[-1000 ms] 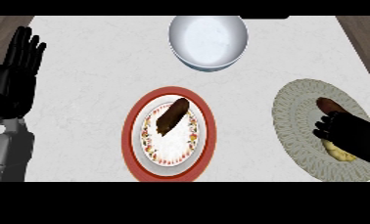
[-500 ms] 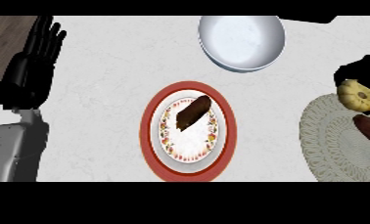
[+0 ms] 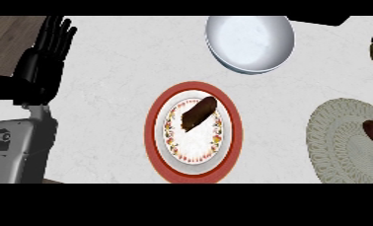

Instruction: Pick the squash from the placemat and place it in the bowl

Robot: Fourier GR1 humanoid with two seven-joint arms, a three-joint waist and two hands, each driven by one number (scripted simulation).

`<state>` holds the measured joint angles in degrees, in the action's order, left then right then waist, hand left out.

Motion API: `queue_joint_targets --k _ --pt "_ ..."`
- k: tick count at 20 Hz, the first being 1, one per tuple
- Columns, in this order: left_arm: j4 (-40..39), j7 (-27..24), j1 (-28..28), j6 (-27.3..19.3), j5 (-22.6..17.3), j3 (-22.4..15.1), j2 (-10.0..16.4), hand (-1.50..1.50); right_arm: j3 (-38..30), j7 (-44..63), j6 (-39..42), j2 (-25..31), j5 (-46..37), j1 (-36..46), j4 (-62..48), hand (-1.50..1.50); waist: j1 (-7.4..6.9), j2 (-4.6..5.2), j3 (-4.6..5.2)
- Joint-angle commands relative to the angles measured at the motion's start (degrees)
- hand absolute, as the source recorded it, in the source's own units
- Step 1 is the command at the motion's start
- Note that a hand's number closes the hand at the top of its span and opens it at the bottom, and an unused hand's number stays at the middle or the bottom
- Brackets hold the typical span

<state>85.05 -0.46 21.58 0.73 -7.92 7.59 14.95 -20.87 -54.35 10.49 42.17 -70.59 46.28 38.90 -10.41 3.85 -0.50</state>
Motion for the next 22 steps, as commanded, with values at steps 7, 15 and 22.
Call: queue_joint_targets --k 7,15,22 --pt "-2.0 0.2 1.7 -1.1 0.9 -0.2 -0.6 0.0 -3.1 -10.2 11.8 2.0 10.1 16.2 -11.0 1.5 0.82 -0.64 0.22" --pt "-2.3 -0.8 -0.4 -0.9 1.4 0.0 -0.2 0.0 -0.5 -9.2 22.4 1.0 14.4 25.6 -18.6 1.5 2.0 -1.83 0.47" --pt "-3.0 -0.5 -0.2 -1.2 1.0 1.2 0.4 0.0 4.3 -5.3 24.8 -3.7 14.1 32.5 -23.5 1.5 3.3 -1.87 0.5"
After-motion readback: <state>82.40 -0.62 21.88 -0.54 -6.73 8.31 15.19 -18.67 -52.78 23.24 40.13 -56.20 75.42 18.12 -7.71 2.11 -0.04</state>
